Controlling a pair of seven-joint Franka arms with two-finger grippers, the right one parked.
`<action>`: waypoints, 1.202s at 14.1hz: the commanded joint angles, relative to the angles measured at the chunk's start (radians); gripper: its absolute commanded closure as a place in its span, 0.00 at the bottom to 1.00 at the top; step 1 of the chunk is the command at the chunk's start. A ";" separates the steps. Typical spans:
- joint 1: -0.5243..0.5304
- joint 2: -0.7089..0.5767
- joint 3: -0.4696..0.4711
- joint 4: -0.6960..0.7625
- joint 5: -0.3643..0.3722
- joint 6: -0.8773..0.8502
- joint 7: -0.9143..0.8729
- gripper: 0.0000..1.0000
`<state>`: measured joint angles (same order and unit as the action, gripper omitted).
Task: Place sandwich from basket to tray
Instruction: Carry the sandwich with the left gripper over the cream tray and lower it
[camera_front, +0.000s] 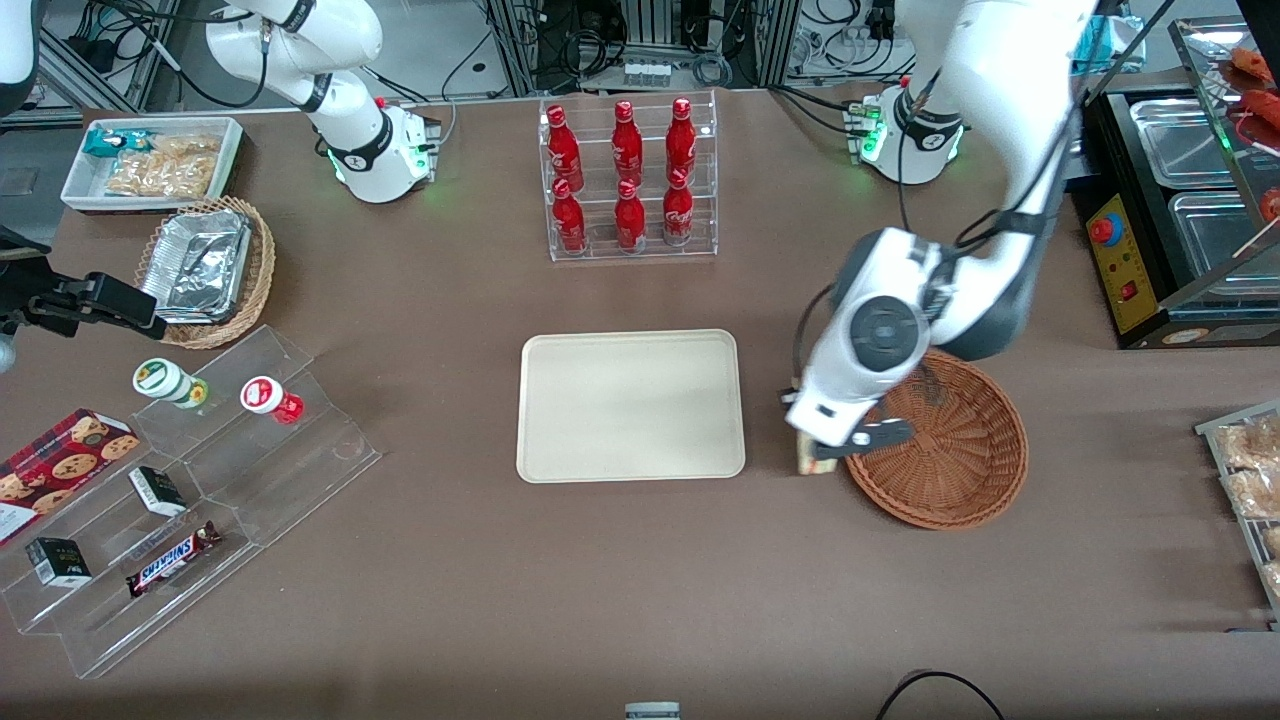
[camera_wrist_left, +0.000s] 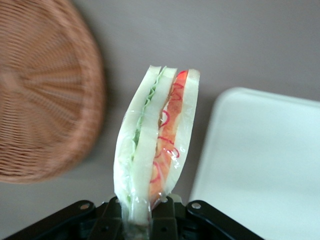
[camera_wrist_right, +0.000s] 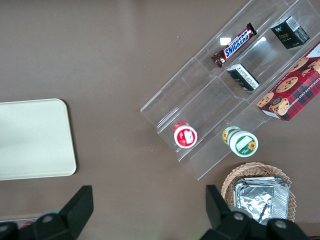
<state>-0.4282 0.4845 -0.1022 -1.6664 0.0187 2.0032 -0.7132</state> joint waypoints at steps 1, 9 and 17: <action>-0.098 0.095 0.013 0.120 -0.013 -0.020 -0.061 0.89; -0.285 0.259 0.004 0.249 -0.034 0.153 -0.193 0.91; -0.336 0.305 -0.011 0.269 -0.031 0.173 -0.339 0.88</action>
<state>-0.7452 0.7677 -0.1222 -1.4313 -0.0027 2.1718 -1.0285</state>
